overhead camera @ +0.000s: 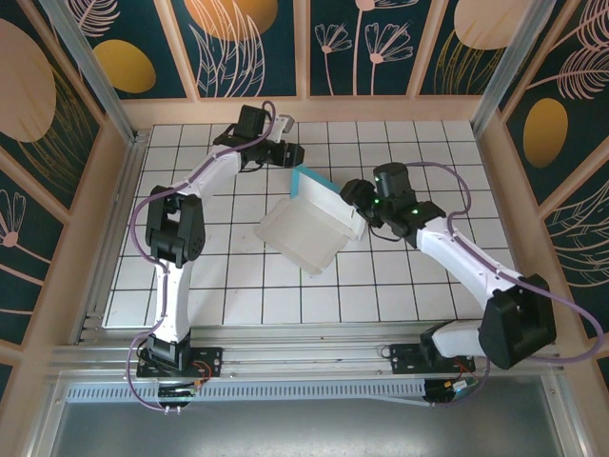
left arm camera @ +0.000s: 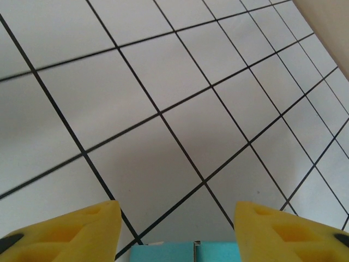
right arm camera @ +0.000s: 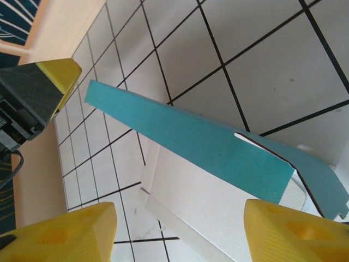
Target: Fold the paper box
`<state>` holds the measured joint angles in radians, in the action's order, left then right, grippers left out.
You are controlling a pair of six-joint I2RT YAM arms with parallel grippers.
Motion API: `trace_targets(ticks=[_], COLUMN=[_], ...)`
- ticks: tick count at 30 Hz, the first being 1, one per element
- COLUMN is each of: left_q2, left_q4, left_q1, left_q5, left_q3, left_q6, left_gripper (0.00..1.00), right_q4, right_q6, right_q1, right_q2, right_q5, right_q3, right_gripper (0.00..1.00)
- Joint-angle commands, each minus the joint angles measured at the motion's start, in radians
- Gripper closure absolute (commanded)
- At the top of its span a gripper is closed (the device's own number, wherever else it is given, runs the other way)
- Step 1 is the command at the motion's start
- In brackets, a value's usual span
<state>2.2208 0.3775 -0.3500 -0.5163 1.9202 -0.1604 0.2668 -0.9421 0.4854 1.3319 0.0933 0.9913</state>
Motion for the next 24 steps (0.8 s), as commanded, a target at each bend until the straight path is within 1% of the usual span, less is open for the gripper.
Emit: trace_targets(ticks=[1,8,10,13,16,18,21,24], left_q2=[0.026,0.024,0.012,0.003,0.000,-0.006,-0.039,-0.091], left_q4=[0.057,0.052,0.032,0.010,0.008,0.004,-0.047,-0.152], left_q1=[0.000,0.000,0.000,-0.001,0.000,0.000,-0.001,0.000], left_q5=[-0.030,-0.126,-0.145,-0.163,-0.144,-0.143,-0.164,-0.198], left_q3=[0.035,0.001,-0.031,-0.063,-0.082,-0.098,-0.155,-0.248], left_q6=[-0.046,-0.060,-0.062,-0.070,-0.070,-0.069,-0.085,-0.131], left_gripper=[0.45,0.50,0.50,0.50,0.51,0.52,0.54,0.56], right_q4=[0.049,0.020,-0.001,-0.022,-0.031,-0.038,-0.051,-0.070], right_q6=[-0.095,-0.095,-0.082,-0.066,-0.051,-0.039,-0.020,0.001], right_q1=[0.008,0.008,0.006,0.005,0.006,0.005,0.007,0.007], right_q2=[0.028,0.082,0.098,0.123,0.149,0.159,0.170,0.186], right_q5=[-0.092,-0.104,-0.104,-0.134,-0.146,-0.150,-0.159,-0.155], right_q3=[0.030,0.043,0.041,0.050,0.059,0.062,0.061,0.069], right_gripper=[0.37,0.39,0.42,0.48,0.54,0.56,0.56,0.58])
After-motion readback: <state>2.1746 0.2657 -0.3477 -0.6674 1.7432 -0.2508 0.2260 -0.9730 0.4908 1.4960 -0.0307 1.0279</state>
